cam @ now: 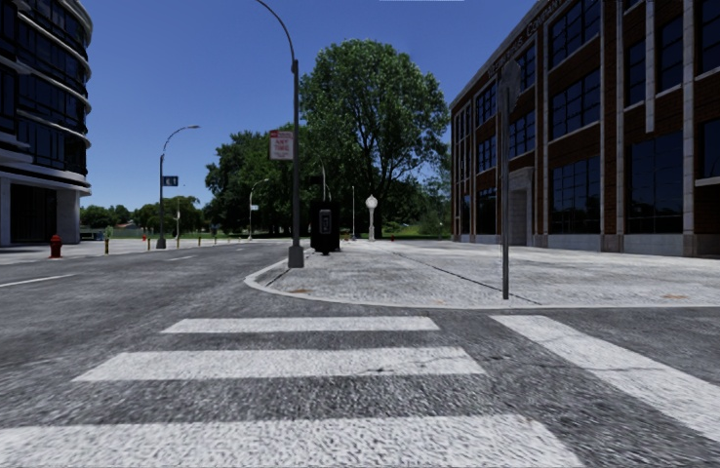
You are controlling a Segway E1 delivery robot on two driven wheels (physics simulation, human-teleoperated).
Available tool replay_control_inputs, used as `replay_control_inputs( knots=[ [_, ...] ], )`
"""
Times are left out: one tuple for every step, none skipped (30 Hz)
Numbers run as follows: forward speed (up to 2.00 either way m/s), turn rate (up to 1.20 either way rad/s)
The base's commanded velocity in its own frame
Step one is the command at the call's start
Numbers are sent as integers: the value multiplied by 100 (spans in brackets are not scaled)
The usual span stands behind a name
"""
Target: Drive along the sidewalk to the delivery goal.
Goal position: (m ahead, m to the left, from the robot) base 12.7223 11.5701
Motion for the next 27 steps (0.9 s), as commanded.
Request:
replay_control_inputs(
  knots=[
    [200, 0],
    [200, 0],
    [200, 0],
    [200, 0],
    [200, 0],
    [200, 0],
    [200, 0],
    [200, 0],
    [200, 0],
    [200, 0],
    [200, 0],
    [200, 0],
    [200, 0],
    [200, 0],
    [200, 0],
    [200, 0],
    [200, 0],
    [200, 0],
    [200, 0],
    [200, 0],
    [200, 0],
    [200, 0],
    [200, 0],
    [200, 0],
    [200, 0],
    [200, 0],
    [200, 0]
  ],
)
